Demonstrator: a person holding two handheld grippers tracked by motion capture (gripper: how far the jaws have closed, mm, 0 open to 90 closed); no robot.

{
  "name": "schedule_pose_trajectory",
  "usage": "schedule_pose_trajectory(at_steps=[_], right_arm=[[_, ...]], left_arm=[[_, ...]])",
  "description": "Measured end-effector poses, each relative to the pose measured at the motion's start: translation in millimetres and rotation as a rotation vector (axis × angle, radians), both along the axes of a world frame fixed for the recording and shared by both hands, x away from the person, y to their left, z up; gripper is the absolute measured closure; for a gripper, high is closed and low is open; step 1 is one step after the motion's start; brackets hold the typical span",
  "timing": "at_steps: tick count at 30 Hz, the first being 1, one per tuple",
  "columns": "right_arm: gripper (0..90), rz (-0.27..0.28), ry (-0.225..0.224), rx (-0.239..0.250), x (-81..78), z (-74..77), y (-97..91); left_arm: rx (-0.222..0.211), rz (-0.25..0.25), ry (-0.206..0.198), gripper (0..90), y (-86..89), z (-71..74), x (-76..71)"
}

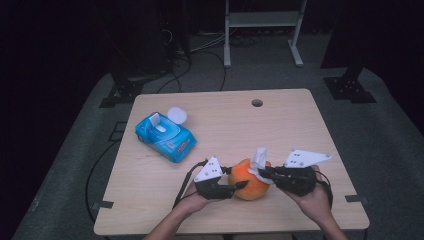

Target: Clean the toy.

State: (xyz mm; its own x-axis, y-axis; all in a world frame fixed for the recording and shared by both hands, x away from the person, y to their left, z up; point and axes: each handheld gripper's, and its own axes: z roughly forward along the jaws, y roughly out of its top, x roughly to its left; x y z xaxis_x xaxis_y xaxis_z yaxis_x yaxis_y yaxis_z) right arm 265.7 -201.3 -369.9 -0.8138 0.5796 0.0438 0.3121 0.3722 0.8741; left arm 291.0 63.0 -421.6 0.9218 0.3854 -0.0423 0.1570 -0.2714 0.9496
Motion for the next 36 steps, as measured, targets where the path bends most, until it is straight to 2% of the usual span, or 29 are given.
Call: schedule_pose_trajectory(at_steps=[2, 3, 4, 7, 8, 9, 10, 12, 14, 15, 17, 19, 21, 23, 24, 26, 27, 29, 31, 32, 33, 34, 36], right_arm=[[84.5, 0.012, -0.025, -0.003, 0.9, 1.4, 10.4], [84.6, 0.015, -0.022, 0.002, 4.1, 0.0, 11.6], [84.5, 0.013, -0.010, 0.004, 6.7, -1.9, 11.0], [84.5, -0.036, 0.025, -0.050, 15.0, -18.0, 4.1], [84.4, -0.045, 0.058, -0.031, 17.3, -22.3, -0.6], [84.4, -0.046, 0.069, -0.017, 17.6, -23.3, -3.3], [84.4, -0.047, 0.051, -0.020, 15.2, -20.7, -2.7], [84.4, -0.030, 0.046, -0.005, 13.1, -16.0, 0.4], [84.3, -0.020, 0.048, -0.034, 13.7, -16.6, 3.5], [84.3, -0.013, 0.063, -0.030, 14.8, -19.6, 2.4], [84.2, -0.012, 0.098, -0.040, 15.8, -25.9, -1.4], [84.2, -0.013, 0.103, -0.041, 15.2, -27.6, -5.7], [84.1, -0.019, 0.114, -0.047, 16.0, -27.7, -9.1], [84.0, -0.024, 0.123, -0.057, 17.8, -28.2, -12.3], [84.0, -0.030, 0.129, -0.062, 18.9, -29.2, -14.4], [84.0, -0.051, 0.143, -0.074, 21.0, -32.1, -19.9], [84.0, -0.055, 0.150, -0.078, 21.5, -33.3, -22.3], [84.0, -0.054, 0.163, -0.079, 20.9, -34.6, -25.8], [84.0, -0.051, 0.171, -0.083, 20.3, -34.6, -27.1], [84.0, -0.047, 0.175, -0.085, 20.1, -34.6, -27.6], [84.0, -0.045, 0.175, -0.085, 20.1, -34.8, -27.7], [83.9, -0.044, 0.176, -0.084, 20.1, -34.9, -27.8], [83.9, -0.049, 0.166, -0.094, 19.5, -33.6, -28.7]], left_arm=[[0.012, 0.020, -0.033, 47.6, 4.8, 4.6, -1.4], [0.020, 0.026, -0.035, 47.7, 6.0, 4.2, -1.3], [0.032, 0.035, -0.038, 47.7, 6.7, 2.5, -0.7], [0.047, 0.052, -0.020, 47.4, 8.5, -2.9, 0.8], [0.050, 0.049, -0.026, 47.3, 7.1, -3.1, 0.5], [0.053, 0.046, -0.031, 46.9, 3.8, -3.3, -0.7], [0.050, 0.038, -0.028, 46.1, 1.6, -4.0, -1.4], [0.061, 0.007, -0.030, 44.5, -3.3, -5.7, -3.8], [0.059, -0.016, -0.021, 39.3, -3.1, -4.2, -4.5], [0.042, -0.025, -0.012, 35.3, -0.2, -2.2, -2.8], [0.009, -0.027, 0.008, 28.7, 4.0, -0.1, 0.3], [0.010, -0.020, 0.028, 23.0, 3.6, -2.2, 2.7], [0.032, -0.049, 0.042, 23.9, 0.0, -7.5, 1.4], [0.051, -0.086, 0.025, 26.0, -4.0, -10.1, -3.1], [0.055, -0.123, 0.040, 26.6, -6.0, -10.0, -5.4], [0.060, -0.181, 0.041, 30.6, -7.2, -7.7, -8.4], [0.056, -0.187, 0.034, 31.3, -6.9, -6.0, -9.1], [0.037, -0.155, 0.022, 31.4, -5.8, -3.6, -7.4], [0.019, -0.065, 0.017, 27.4, -5.3, -4.2, -2.5], [0.023, -0.043, 0.027, 27.2, -5.2, -6.1, 0.0], [0.030, -0.040, 0.043, 26.8, -5.7, -8.1, 1.4], [0.036, -0.059, 0.069, 27.6, -7.0, -11.5, 1.7], [0.063, -0.087, 0.064, 30.1, -8.8, -12.2, -1.8]])
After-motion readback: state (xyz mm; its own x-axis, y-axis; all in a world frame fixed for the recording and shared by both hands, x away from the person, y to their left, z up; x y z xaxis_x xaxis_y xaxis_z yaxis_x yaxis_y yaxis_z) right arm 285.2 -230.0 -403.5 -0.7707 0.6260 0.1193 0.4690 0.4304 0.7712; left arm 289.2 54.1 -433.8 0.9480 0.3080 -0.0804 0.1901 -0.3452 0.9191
